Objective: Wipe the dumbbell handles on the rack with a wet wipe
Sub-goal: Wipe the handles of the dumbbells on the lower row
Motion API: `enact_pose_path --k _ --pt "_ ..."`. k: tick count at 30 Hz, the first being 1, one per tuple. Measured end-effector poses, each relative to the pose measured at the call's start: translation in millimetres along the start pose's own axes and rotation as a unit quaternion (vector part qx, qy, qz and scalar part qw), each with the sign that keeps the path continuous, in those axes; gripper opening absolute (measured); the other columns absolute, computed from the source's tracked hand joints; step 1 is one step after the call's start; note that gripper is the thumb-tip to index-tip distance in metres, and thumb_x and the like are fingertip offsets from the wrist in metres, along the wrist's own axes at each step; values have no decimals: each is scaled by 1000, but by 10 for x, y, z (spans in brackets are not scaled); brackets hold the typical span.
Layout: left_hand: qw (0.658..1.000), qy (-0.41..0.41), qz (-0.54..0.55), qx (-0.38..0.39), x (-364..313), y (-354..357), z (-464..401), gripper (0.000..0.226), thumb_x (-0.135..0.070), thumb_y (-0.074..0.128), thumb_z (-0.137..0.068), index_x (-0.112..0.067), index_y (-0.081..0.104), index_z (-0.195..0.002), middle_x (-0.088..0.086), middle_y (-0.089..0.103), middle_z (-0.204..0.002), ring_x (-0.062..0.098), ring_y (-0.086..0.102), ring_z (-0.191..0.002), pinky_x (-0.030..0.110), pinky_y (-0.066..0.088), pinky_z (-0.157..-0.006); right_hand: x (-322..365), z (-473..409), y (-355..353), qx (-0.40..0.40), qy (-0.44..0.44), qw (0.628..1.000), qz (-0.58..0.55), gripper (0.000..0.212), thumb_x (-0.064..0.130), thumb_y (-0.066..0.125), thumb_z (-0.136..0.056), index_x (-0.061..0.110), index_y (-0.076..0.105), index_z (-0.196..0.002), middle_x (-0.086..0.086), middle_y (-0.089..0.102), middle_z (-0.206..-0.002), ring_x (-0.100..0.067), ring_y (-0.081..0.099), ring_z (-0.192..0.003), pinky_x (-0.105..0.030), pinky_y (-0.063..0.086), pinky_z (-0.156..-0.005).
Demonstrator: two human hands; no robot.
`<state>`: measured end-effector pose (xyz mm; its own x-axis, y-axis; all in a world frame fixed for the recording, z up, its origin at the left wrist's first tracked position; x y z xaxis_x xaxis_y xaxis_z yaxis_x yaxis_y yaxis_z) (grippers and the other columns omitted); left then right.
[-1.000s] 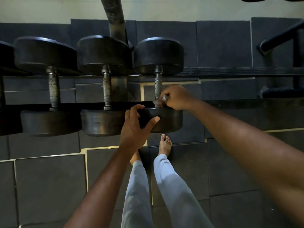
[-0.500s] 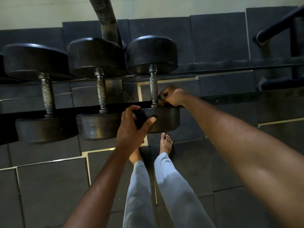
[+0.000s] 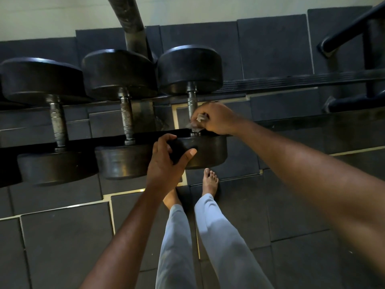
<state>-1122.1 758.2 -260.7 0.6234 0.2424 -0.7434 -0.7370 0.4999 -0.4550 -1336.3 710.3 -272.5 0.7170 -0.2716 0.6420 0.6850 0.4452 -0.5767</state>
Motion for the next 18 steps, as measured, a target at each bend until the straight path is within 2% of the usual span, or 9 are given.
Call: enact_pose_path --k 3,6,8,14,16,18 --pt "1000 4 -5 -2 -16 -17 5 67 -64 81 -82 -40 48 -136 -13 52 -129 4 55 -108 17 46 -76 38 25 76 60 -8 996 64 24 20 72 -98 22 75 -122 5 70 -123 -10 60 -114 -34 47 -97" --pt "1000 2 3 -6 -13 -17 16 66 -65 81 -82 -41 48 -134 -11 53 -127 6 56 -108 17 45 -75 65 11 59 37 -26 996 83 21 19 73 -97 23 77 -118 5 73 -121 -10 63 -113 -36 50 -99" --pt "1000 2 4 -10 -11 -17 15 65 -64 82 -82 -42 48 -133 -10 54 -125 7 57 -107 15 43 -74 75 -6 24 -4 -39 996 85 18 20 75 -97 20 79 -115 3 76 -118 -12 68 -110 -39 54 -99" --pt "1000 3 -4 -11 13 -14 9 69 -69 79 -80 -40 48 -135 -8 56 -123 9 59 -105 18 46 -72 124 -68 -149 -148 -54 985 74 21 22 76 -97 15 79 -117 -4 79 -111 -15 74 -95 -37 61 -85" --pt "1000 6 -1 -11 14 -12 4 72 -74 76 -77 -41 48 -135 -8 56 -122 9 60 -105 20 48 -73 136 -139 -306 -214 -41 973 77 20 23 77 -97 17 81 -115 -6 79 -108 -20 75 -93 -34 59 -79" --pt "1000 7 3 -8 16 2 2 73 -76 74 -75 -42 47 -134 -8 57 -124 10 60 -105 21 49 -74 128 -178 -440 -279 -16 954 104 13 26 76 -97 23 83 -107 -4 79 -93 -23 75 -83 -26 47 -70"
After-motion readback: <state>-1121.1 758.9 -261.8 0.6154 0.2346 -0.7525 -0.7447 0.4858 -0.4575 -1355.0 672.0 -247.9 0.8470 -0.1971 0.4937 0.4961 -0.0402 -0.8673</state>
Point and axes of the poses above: each hand's wrist, its own z-axis away from the middle knuckle, its own y-axis out of the palm, x = y × z, the point moved 9 cm from there along -z, towards the middle knuckle
